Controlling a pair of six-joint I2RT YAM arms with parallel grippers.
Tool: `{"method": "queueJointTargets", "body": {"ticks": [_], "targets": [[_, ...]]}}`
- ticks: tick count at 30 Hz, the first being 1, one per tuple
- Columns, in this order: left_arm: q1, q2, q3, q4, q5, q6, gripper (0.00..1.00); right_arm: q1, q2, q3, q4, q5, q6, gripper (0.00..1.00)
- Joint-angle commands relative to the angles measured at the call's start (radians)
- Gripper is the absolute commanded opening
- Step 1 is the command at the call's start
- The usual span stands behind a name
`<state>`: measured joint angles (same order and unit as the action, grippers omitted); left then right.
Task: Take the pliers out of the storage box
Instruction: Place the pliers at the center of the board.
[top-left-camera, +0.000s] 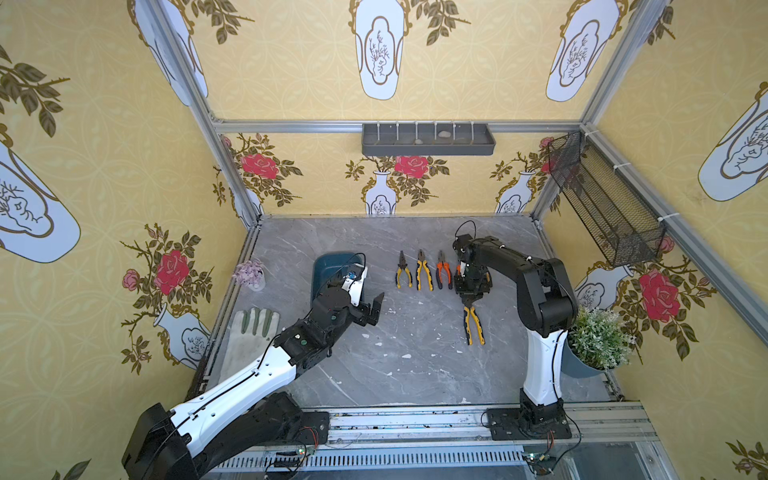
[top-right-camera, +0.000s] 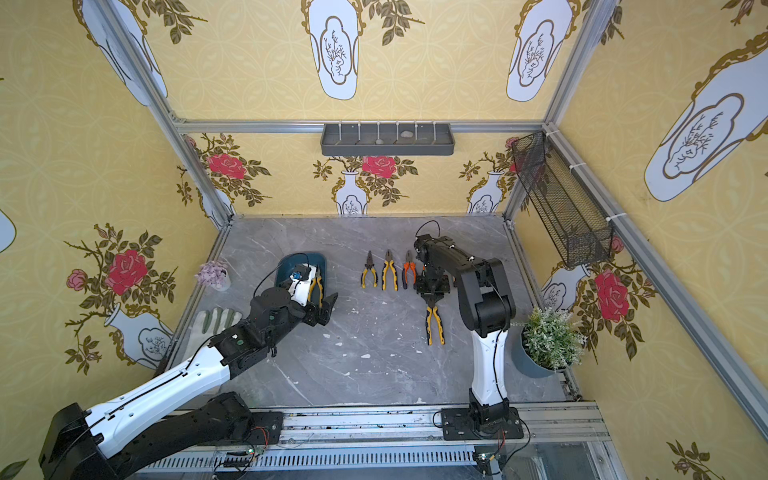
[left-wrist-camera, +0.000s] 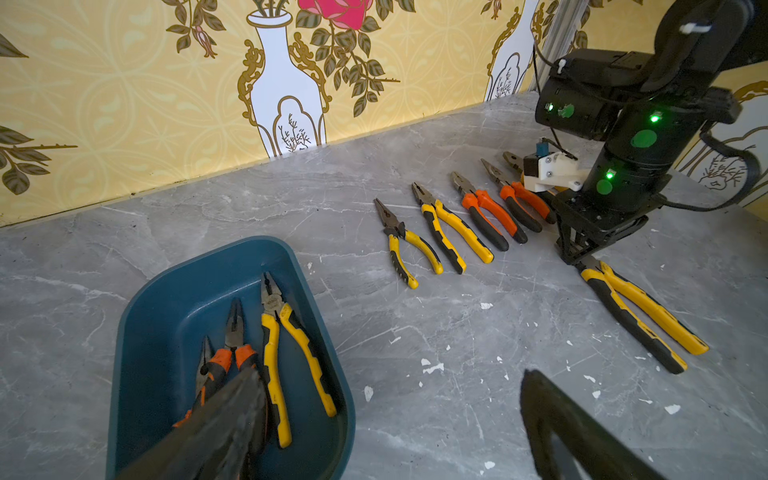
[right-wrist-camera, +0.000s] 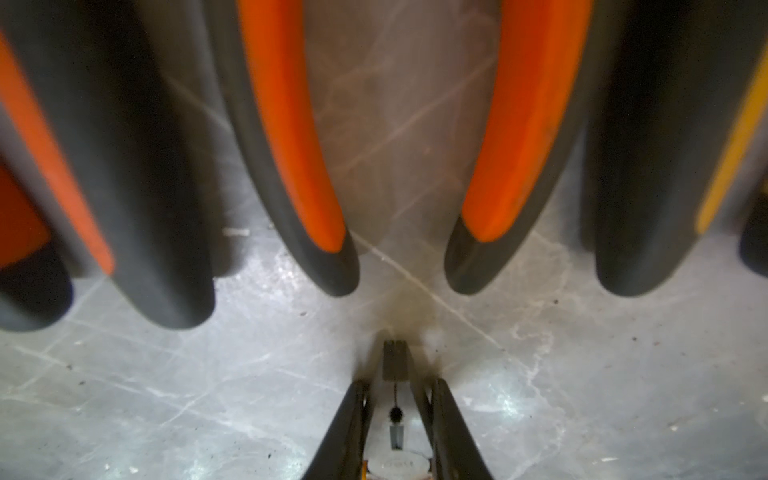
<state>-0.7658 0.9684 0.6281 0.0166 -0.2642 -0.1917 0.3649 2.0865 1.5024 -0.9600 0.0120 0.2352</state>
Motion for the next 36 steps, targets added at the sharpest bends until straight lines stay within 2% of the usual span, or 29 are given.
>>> {"method": "queueJointTargets", "body": {"ticks": [1,4,9,10,13,14,22,25,28,30,31,33,36], "targets": [[0.002,0.006,0.007,-0.003,0.004,0.003,0.99,-0.002,0.012,-0.001,0.091,0.036,0.008,0.26],[0.002,0.008,0.009,-0.003,0.006,0.003,0.99,-0.004,0.020,-0.002,0.088,0.041,0.008,0.26],[0.003,0.012,0.013,-0.011,0.008,0.001,0.99,-0.006,0.017,-0.008,0.091,0.040,0.009,0.35],[0.003,0.011,0.013,-0.013,0.007,0.001,0.99,-0.006,0.015,-0.009,0.092,0.041,0.008,0.39],[0.005,0.012,0.020,-0.027,-0.001,0.003,0.99,-0.004,-0.006,-0.017,0.097,0.051,0.010,0.59],[0.006,0.014,0.025,-0.040,-0.008,0.002,0.99,-0.002,-0.017,-0.021,0.099,0.055,0.010,0.63],[0.038,0.024,0.122,-0.216,-0.031,0.017,0.99,0.047,-0.203,0.017,0.031,0.126,0.048,0.69],[0.141,0.076,0.173,-0.322,0.024,-0.010,0.98,0.070,-0.293,0.044,-0.008,0.160,0.063,0.70],[0.302,0.149,0.216,-0.408,0.161,-0.038,0.84,0.084,-0.361,0.066,-0.032,0.158,0.066,0.71],[0.393,0.227,0.261,-0.462,0.219,-0.043,0.83,0.091,-0.394,0.069,-0.038,0.147,0.073,0.71],[0.424,0.280,0.299,-0.504,0.242,-0.038,0.79,0.095,-0.410,0.060,-0.033,0.137,0.071,0.71],[0.455,0.379,0.375,-0.589,0.250,-0.024,0.74,0.098,-0.433,0.035,-0.018,0.120,0.072,0.72],[0.460,0.472,0.427,-0.624,0.239,-0.003,0.72,0.101,-0.449,-0.012,0.012,0.097,0.073,0.72]]}}
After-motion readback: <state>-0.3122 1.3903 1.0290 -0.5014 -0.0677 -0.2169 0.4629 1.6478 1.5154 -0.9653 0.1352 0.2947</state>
